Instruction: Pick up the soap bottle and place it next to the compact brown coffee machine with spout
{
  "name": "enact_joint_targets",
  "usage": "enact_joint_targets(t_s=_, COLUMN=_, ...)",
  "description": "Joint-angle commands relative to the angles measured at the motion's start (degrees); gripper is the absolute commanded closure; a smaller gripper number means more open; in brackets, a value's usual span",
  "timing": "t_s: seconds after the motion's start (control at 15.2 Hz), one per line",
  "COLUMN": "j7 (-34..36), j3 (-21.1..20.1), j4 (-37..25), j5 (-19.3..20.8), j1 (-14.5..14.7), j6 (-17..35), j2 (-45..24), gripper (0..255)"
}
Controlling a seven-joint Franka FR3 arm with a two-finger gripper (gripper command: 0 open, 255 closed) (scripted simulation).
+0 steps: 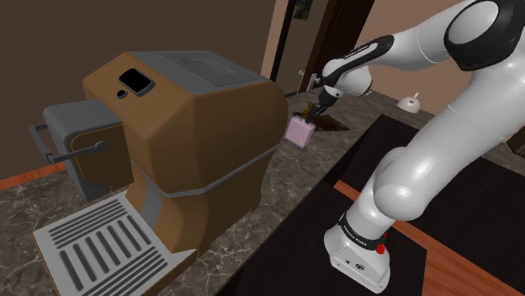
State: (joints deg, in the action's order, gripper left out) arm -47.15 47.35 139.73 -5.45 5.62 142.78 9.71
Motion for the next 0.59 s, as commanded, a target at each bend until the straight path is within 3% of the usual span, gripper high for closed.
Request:
enact_joint_targets(t_s=0.0, j7=-4.0, j3=1.8, j4=-0.9, j5=-3.9, j1=1.4, j6=1.5, j2=-3.0, gripper=0)
enact_joint_targets(t_s=0.33, j7=-9.6, j3=2.8, j4=-0.9, j5=-11.8, j1=3.3, j6=4.4, j2=-8.3, gripper=0)
enact_joint_targets(t_s=0.46, j7=-13.0, j3=2.7, j4=-1.2, j5=-16.6, j1=3.7, j6=5.5, j2=-11.3, gripper=0)
enact_joint_targets(t_s=0.53, j7=-13.0, j3=2.5, j4=-1.2, j5=-16.6, j1=3.6, j6=5.5, j2=-11.3, gripper=0)
